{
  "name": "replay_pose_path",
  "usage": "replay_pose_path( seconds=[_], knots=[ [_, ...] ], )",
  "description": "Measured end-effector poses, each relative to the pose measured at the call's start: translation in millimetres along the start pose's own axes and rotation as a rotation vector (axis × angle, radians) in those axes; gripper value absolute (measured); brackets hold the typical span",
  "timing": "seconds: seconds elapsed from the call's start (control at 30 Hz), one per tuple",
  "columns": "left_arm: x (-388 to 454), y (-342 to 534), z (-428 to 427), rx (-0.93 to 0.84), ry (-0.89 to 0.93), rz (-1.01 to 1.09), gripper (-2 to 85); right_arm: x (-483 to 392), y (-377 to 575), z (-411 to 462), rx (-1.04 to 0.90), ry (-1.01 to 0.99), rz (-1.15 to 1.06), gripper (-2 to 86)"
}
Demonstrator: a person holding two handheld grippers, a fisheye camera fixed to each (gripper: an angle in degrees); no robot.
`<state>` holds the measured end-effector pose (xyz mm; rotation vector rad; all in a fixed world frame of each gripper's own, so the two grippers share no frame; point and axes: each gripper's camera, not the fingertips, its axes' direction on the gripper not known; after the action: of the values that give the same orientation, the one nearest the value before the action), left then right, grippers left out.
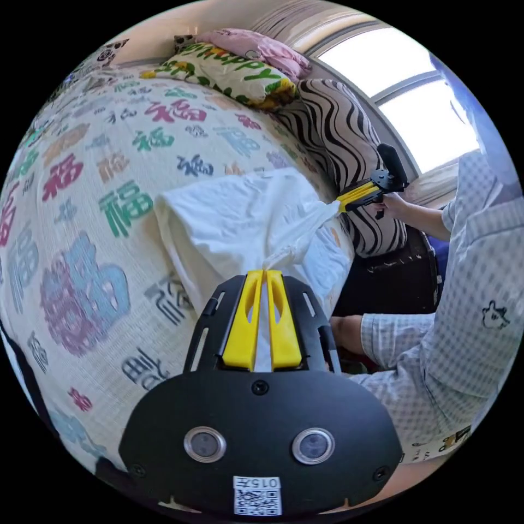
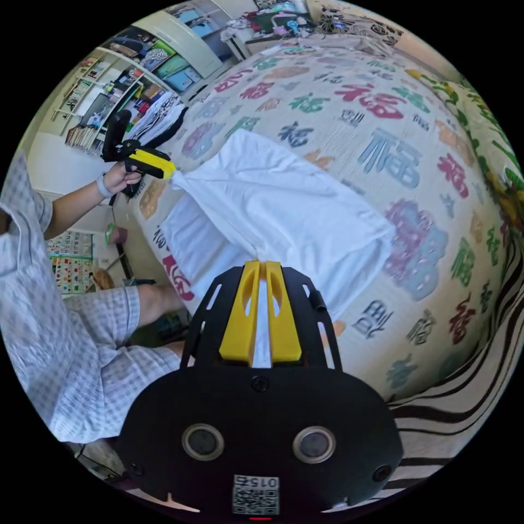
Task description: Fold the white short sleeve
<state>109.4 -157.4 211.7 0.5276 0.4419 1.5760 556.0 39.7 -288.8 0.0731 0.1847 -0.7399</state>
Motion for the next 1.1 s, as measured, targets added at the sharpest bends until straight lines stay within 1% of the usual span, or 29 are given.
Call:
replay_pose_path(
  seconds=[0.1, 0.23, 0.37, 0.53, 0.6, 0.67, 0.77, 0.8, 0.9, 0.93, 1.0, 1.03, 1.1],
  knots=[
    [10.2, 47.6, 17.8, -0.054, 0.028, -0.066, -0.1, -13.9, 42.0, 36.8, -0.042, -0.082, 0.055, 0.5],
    [21.0, 87.4, 31.6, -0.061, 0.003, -0.1, -0.2, -27.9, 79.9, 71.2, -0.055, -0.047, 0.054, 0.7],
    [21.6, 105.8, 40.6, -0.074, -0.02, -0.123, -0.2, -31.4, 98.4, 93.7, -0.09, 0.024, 0.037, 1.0],
    [28.0, 124.4, 51.5, -0.151, -0.069, -0.09, -0.3, -26.1, 123.3, 113.9, -0.117, 0.07, 0.028, 3.1],
    [28.5, 133.2, 54.9, -0.2, -0.085, -0.103, -0.5, -19.8, 132.8, 123.6, -0.148, 0.059, 0.061, 4.4],
    [29.1, 143.2, 50.9, -0.205, -0.099, -0.122, -0.6, -13.0, 143.3, 129.3, -0.171, 0.035, 0.095, 4.8],
    [32.7, 151.2, 34.4, -0.146, -0.092, -0.154, -0.5, -1.9, 158.2, 124.0, -0.133, 0.051, 0.159, 3.1],
    [35.4, 150.4, 30.6, -0.118, -0.089, -0.156, -0.4, 1.5, 160.5, 119.9, -0.094, 0.061, 0.17, 2.6],
    [38.4, 143.6, 37.9, -0.084, -0.024, -0.141, -0.1, 8.6, 155.6, 120.7, -0.01, 0.062, 0.142, 1.6],
    [37.1, 141.8, 45.9, -0.096, -0.001, -0.142, -0.1, 12.6, 151.3, 127.8, -0.013, 0.056, 0.128, 1.2],
    [33.4, 143.2, 58.7, -0.129, 0.006, -0.148, -0.2, 19.8, 147.9, 143.7, -0.058, 0.059, 0.116, 0.5],
    [29.5, 147.7, 66.8, -0.177, -0.032, -0.162, -0.3, 25.2, 149.9, 156.2, -0.113, 0.069, 0.124, 0.1],
    [23.8, 157.6, 70.3, -0.201, -0.054, -0.176, -0.5, 32.7, 159.7, 169.1, -0.162, 0.057, 0.14, -0.3]
  ],
)
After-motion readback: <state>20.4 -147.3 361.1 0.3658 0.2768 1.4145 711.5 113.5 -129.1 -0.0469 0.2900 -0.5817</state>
